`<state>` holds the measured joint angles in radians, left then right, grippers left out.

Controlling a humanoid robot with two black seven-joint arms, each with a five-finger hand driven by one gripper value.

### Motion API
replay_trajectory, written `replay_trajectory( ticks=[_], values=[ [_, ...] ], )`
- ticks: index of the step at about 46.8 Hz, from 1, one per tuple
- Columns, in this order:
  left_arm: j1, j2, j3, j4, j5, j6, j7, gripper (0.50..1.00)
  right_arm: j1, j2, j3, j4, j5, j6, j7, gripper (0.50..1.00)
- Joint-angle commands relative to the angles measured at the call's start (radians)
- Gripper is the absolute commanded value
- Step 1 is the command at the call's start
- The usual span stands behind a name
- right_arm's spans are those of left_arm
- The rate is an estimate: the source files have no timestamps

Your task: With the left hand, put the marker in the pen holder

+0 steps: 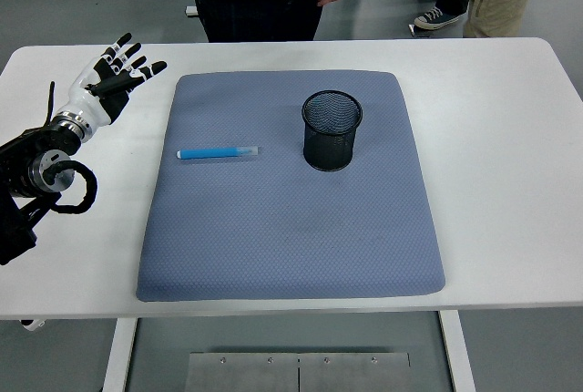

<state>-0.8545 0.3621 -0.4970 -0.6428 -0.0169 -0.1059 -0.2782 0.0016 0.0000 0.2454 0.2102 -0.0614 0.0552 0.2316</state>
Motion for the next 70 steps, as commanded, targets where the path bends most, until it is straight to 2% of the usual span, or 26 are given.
replay_trajectory(
  ticks=[1,13,53,70],
  values=[
    [0.0,0.0,0.0,0.0,0.0,0.0,-0.001,1.0,0.0,0.0,0.0,0.0,0.0,0.0,0.0,1.0],
    [0.008,0.001,0.0,0.0,0.0,0.0,-0.047,1.0,0.0,0.0,0.0,0.0,0.0,0.0,0.0,1.0],
    [0.012,-0.012,-0.043,0.0,-0.017,0.0,-0.052,1.0,0.0,0.0,0.0,0.0,0.0,0.0,0.0,1.0],
    [0.005,0.017,-0.029,0.0,0.0,0.006,-0.026,1.0,0.0,0.0,0.0,0.0,0.0,0.0,0.0,1.0]
  ],
)
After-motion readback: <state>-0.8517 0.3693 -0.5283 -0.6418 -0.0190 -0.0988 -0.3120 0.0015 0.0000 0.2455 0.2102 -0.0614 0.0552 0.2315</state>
